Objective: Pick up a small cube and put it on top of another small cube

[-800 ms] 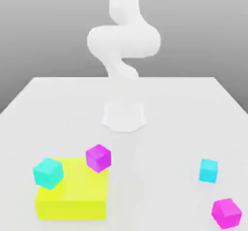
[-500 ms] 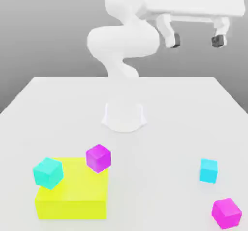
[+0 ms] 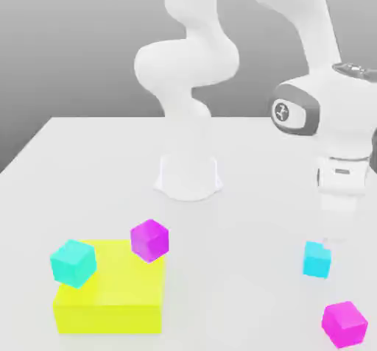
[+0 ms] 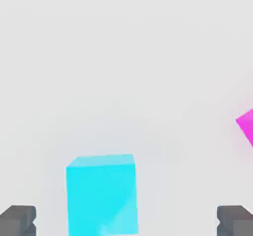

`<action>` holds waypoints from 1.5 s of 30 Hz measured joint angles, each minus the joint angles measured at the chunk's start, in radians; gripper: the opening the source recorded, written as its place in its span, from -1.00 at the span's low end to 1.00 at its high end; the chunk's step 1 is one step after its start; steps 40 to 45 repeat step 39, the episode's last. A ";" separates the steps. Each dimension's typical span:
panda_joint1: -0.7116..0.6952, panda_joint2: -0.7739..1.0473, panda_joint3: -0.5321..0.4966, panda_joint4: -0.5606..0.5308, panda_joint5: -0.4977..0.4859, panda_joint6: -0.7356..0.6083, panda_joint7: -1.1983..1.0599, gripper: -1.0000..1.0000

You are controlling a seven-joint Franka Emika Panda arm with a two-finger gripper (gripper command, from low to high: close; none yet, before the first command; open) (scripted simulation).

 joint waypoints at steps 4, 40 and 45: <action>0.063 0.145 -0.074 0.026 -0.055 0.115 0.038 0.00; -0.065 0.203 -0.101 0.404 0.062 -0.205 -0.094 1.00; -0.065 0.203 -0.101 0.404 0.062 -0.205 -0.094 1.00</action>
